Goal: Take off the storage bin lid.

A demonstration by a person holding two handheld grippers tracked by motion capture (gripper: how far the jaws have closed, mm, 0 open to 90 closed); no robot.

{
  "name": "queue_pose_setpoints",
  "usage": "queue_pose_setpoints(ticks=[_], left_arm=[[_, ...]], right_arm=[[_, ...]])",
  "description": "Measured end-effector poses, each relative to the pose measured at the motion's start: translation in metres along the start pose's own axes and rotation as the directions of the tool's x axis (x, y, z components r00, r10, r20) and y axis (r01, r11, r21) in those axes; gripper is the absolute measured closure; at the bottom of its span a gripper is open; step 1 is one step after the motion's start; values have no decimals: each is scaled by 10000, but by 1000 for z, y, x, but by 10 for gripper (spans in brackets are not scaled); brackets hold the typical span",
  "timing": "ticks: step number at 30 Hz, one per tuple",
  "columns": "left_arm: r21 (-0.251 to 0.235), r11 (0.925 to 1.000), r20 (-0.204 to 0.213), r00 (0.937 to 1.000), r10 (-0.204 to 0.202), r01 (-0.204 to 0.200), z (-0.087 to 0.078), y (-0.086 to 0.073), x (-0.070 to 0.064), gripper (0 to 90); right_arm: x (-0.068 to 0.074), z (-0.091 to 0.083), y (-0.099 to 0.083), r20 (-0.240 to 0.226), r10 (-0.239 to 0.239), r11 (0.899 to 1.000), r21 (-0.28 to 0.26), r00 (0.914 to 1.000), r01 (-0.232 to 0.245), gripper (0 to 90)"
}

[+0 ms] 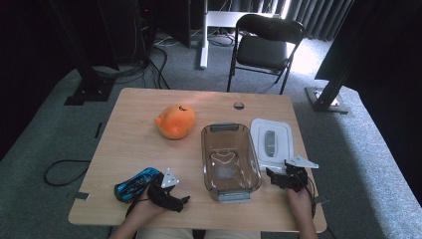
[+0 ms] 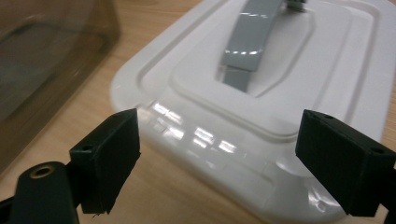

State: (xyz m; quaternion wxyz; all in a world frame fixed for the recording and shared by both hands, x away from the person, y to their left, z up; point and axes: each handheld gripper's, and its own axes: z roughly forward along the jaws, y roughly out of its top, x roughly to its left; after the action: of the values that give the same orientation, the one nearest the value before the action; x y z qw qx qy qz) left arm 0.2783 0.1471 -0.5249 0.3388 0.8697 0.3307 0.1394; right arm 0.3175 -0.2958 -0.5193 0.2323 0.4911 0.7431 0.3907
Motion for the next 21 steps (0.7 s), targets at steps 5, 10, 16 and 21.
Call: queue_pose_setpoints(ticks=[5,10,16,21], left_arm=[[4,10000,24,10000,30,-30,0,0,0,15],[0,10000,33,10000,41,-41,0,0,0,15],[-5,9998,172,9997,191,-191,0,0,-1,16],[-6,9998,175,9997,198,-197,0,0,-1,16]], right_arm=[[2,-3,-4,-886,-485,9988,11,9949,488,138],[8,-8,-9,-1534,-831,9964,10,9847,843,138],[23,-16,-18,-2684,-1506,9873,83,9515,1586,138],[29,-18,-21,-2767,-1765,9803,373,9446,1941,138]])
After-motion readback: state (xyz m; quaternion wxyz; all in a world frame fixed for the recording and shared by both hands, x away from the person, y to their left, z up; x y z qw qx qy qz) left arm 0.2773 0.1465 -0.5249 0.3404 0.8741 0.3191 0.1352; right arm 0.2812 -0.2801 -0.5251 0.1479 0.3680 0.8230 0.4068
